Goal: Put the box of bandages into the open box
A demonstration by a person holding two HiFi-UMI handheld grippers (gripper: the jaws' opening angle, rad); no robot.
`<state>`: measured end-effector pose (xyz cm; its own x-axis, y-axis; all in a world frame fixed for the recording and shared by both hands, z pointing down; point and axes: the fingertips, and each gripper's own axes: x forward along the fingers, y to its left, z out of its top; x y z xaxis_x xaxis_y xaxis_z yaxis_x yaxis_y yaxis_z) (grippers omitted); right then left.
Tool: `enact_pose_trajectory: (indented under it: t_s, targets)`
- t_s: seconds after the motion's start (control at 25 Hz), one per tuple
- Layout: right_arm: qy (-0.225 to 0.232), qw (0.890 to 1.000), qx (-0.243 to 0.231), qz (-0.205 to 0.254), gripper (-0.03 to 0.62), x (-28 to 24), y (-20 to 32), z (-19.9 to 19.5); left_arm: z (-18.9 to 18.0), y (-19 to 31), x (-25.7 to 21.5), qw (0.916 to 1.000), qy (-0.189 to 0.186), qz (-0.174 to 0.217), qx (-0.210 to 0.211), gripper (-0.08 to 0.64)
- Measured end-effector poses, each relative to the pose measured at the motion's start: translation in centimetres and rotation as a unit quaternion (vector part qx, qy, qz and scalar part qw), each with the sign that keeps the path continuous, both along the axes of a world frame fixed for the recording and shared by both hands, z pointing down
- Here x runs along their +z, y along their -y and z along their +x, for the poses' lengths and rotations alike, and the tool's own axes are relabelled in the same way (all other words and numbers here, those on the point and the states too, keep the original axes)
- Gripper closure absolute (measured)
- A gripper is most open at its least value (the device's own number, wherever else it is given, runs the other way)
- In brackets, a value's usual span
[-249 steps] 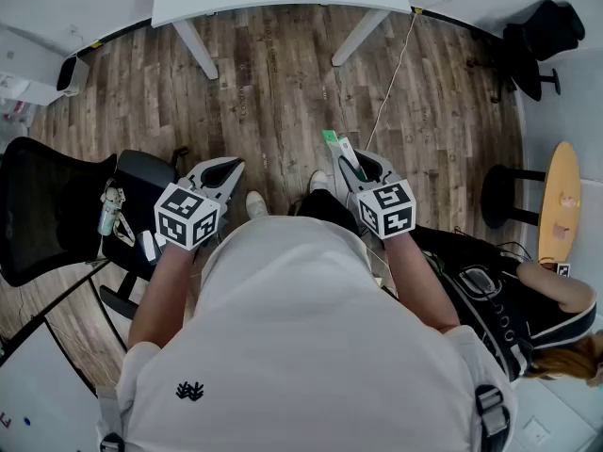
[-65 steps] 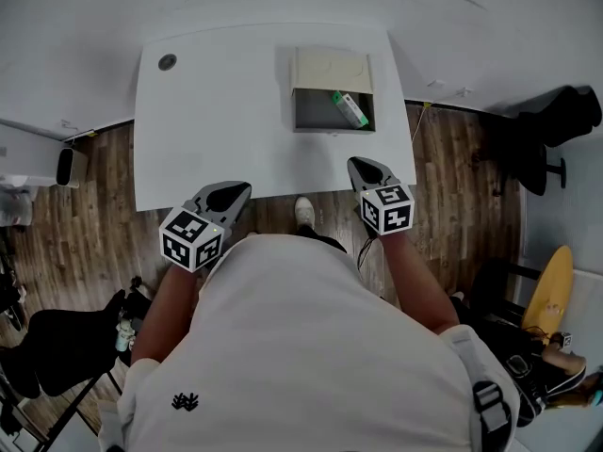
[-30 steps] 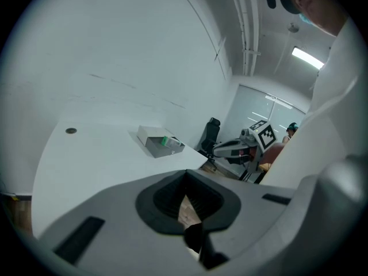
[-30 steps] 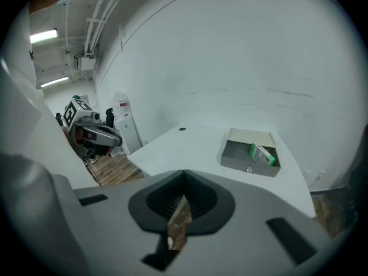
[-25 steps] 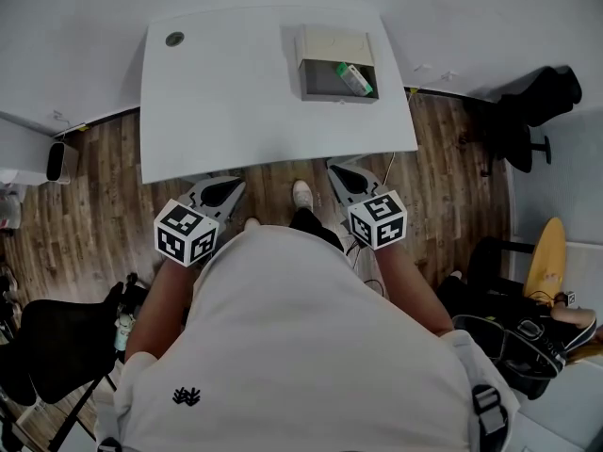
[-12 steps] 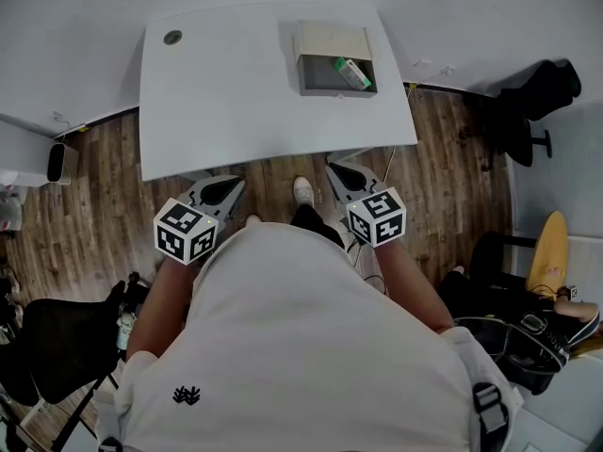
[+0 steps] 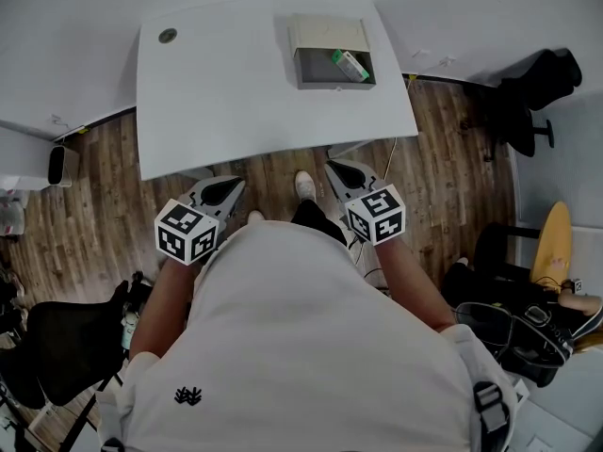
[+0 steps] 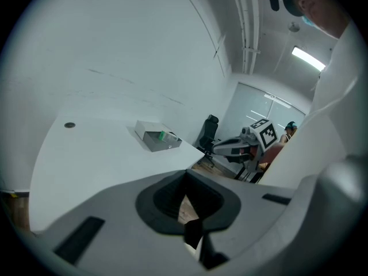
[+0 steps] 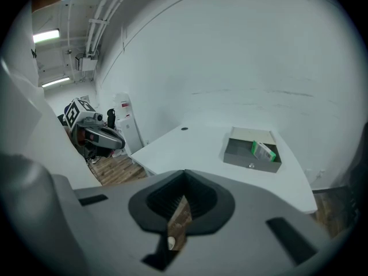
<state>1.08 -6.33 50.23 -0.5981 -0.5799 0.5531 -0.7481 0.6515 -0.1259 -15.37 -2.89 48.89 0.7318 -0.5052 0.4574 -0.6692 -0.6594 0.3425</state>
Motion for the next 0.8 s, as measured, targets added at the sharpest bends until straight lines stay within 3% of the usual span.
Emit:
enact_pose_trajectory:
  t_s: [0.8]
  targets:
    - [0.002, 1.0, 0.003, -0.012, 0.586, 0.8, 4.1, 2.6, 2.1, 3.8, 0.2, 0.9999, 0.008, -0.013, -0.008, 0.554]
